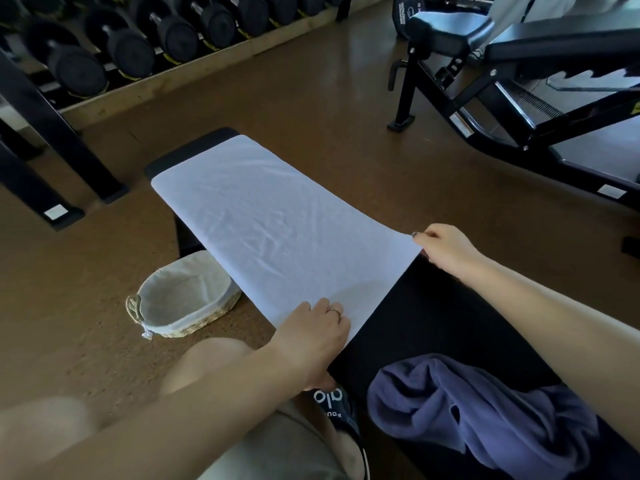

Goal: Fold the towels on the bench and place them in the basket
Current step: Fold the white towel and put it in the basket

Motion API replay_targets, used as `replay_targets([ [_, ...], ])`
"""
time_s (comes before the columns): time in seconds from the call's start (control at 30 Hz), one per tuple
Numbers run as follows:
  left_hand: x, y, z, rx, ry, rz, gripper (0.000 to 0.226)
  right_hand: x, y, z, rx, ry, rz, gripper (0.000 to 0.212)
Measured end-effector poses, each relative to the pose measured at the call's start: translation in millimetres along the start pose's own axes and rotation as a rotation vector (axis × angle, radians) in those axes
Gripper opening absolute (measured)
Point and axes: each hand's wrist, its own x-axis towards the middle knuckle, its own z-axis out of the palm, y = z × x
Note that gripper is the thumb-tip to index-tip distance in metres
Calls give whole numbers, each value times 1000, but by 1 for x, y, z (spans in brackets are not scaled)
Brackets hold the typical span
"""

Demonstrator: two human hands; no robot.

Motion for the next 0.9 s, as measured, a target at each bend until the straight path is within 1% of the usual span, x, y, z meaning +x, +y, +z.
replay_targets([
  [0.07, -3, 3, 5, 10, 1, -28, 58, -2, -10, -1, 192, -28, 62, 20],
  [0.17, -6, 9, 5, -40, -9, -101, 42, -5, -22, -4, 326, -29, 103, 6],
  [0.2, -7, 11, 3, -63, -16, -121, 37, -6, -25, -4, 361, -26, 110, 6],
  [0.27, -9, 13, -2, -109, -17, -153, 32, -8, -30, -5, 456, -23, 115, 13],
  [0.37, -16, 9, -6, -198, -19, -195, 32, -11, -37, -6, 578, -47, 107, 17],
  [0.43, -23, 0, -12, -347, -40, -223, 28, -13, -42, -8, 657, -80, 95, 17],
  [0.5, -30, -20, -17, -562, -31, -270, 15, -13, -49, -11, 747, -124, 66, 21],
  [0.53, -35, -33, -20, -671, -8, -299, 17, -13, -54, -13, 781, -144, 43, 24],
  [0.6, -46, -61, -26, -878, 61, -354, 20, -10, -65, -16, 803, -169, -16, 30],
  [0.67, -56, -89, -33, -1010, 150, -395, 15, -3, -81, -17, 771, -169, -75, 38],
  [0.77, -65, -131, -37, -1115, 296, -463, 13, 12, -110, -14, 680, -150, -138, 32],
  [0.9, -67, -185, -26, -1400, 446, -496, 8, 45, -152, -1, 510, -63, -206, 28],
])
